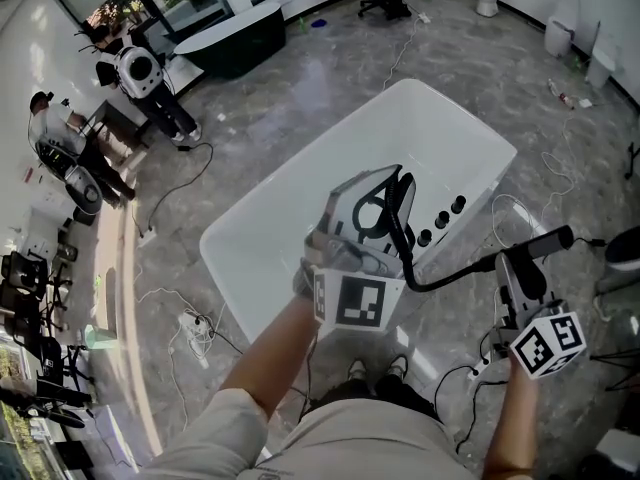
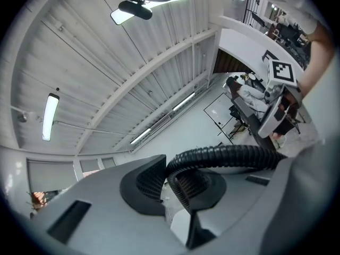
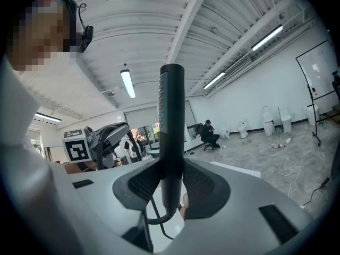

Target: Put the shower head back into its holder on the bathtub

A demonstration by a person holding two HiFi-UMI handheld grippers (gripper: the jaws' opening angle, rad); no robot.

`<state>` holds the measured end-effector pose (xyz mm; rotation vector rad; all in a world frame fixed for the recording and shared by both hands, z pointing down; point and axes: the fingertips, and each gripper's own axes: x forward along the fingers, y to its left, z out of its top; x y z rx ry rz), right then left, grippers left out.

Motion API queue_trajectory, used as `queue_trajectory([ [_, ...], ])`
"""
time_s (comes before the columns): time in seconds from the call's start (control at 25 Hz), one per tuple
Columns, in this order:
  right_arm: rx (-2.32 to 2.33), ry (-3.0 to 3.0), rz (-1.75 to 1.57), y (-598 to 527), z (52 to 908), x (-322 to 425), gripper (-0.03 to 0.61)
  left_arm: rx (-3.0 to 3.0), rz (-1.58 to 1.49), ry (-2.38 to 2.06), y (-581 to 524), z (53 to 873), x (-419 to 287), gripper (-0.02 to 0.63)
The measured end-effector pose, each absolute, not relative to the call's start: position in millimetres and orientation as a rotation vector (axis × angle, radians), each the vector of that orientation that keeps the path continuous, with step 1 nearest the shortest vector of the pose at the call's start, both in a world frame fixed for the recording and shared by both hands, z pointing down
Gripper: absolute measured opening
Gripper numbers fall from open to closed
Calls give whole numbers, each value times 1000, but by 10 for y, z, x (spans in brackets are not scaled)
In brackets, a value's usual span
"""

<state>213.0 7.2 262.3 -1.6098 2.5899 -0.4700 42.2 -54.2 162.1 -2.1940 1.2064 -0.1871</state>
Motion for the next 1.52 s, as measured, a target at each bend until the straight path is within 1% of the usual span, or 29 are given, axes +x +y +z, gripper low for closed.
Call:
queue_trajectory([
  [0.48, -1674, 2596, -469, 26, 2725, 2303, 138, -2210, -178, 1181, -883, 2009, 753, 58],
  [0.76, -1634, 2603, -450, -29, 2691, 2280, 138, -2062, -214, 1214, -1027, 1871, 696, 58],
  [1.08, -1629, 2634, -467, -85, 2847, 2155, 138, -2069, -290, 1271, -1180, 2317, 568, 60],
  [1.36, -1687, 2580, -397, -217, 2707, 1951, 138, -2012, -210, 1245, -1438, 1994, 383, 60],
  [1.52, -1752, 2555, -369, -195, 2694, 1851, 138, -2131, -178, 1221, -1409, 2194, 416, 60],
])
